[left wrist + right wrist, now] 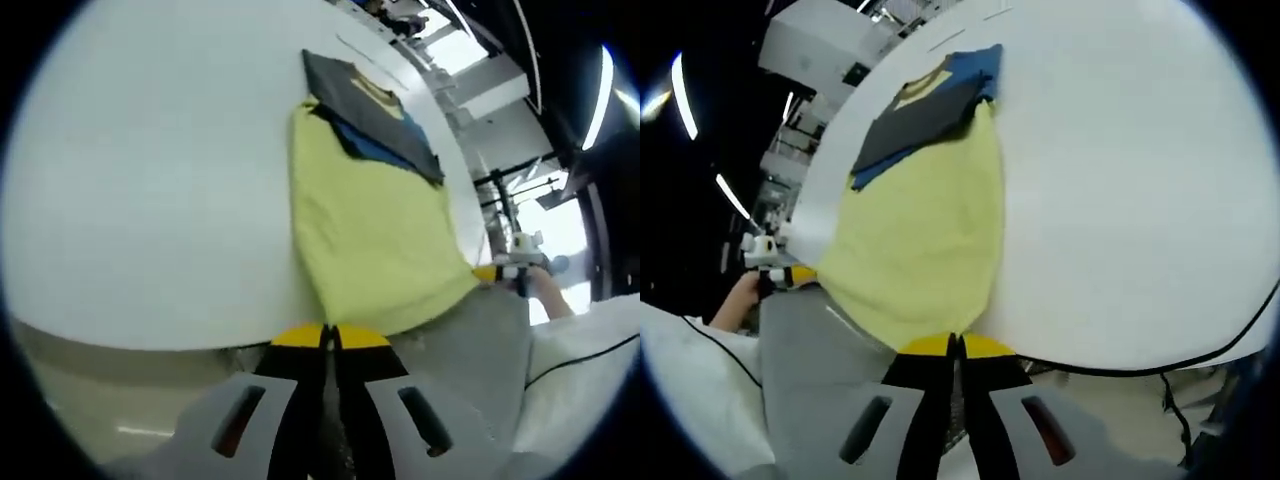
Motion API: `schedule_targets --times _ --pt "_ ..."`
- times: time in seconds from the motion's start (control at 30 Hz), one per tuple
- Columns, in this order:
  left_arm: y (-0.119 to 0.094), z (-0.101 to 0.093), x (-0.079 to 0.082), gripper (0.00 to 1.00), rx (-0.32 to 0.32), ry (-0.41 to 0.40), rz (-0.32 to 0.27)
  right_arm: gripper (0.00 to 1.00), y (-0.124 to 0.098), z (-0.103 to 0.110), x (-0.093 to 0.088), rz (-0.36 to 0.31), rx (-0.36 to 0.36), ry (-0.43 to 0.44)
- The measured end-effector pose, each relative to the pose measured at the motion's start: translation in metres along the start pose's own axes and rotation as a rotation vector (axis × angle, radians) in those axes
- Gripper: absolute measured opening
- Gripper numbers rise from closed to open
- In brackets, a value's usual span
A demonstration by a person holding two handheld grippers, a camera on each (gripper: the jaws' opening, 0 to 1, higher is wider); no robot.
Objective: Fold the garment on the visible template until the final outline fits inside the template.
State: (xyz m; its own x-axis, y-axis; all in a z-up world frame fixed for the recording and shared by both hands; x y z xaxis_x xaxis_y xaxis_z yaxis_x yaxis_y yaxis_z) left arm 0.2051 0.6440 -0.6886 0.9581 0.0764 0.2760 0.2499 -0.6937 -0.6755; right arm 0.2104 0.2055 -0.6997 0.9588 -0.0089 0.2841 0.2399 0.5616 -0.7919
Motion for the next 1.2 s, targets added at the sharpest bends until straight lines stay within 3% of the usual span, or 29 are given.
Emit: schedule_targets --times 1.2 --pt "-0.028 -0.036 -0.004 0.0 -0.054 0.01 -0.087 0.02 -0.032 0.015 -0.004 -0.1 0.051 0.014"
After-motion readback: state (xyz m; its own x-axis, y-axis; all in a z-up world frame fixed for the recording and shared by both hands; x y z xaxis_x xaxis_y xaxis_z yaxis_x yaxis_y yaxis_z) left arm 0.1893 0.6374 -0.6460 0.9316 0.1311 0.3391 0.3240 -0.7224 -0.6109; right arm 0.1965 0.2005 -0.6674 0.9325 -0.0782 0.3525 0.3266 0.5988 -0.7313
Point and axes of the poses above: the point that each gripper's makers call its tool centre point, and the gripper's own axes: y roughly forward along the fingers, z roughly to its left, x roughly out of its top, the point moved 6 cm from there along -y, roughly backward along the fingers, and after that the axes turned 6 degrees about -x, right-handed, at the moved point
